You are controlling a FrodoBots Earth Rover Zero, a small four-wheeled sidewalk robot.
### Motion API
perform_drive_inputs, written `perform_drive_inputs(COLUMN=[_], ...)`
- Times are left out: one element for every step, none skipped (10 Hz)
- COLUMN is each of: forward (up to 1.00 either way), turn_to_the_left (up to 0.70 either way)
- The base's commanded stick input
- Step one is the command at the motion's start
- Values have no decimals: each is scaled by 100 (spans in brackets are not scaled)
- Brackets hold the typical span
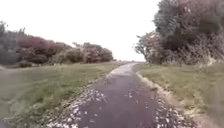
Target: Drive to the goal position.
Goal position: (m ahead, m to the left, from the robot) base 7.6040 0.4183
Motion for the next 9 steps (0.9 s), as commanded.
perform_drive_inputs(forward=[99, 99, 99, 99, 99, 99, 99, 99, 99], turn_to_the_left=[0, 0, 0, -1, -3, -19, -40, -39, -26])
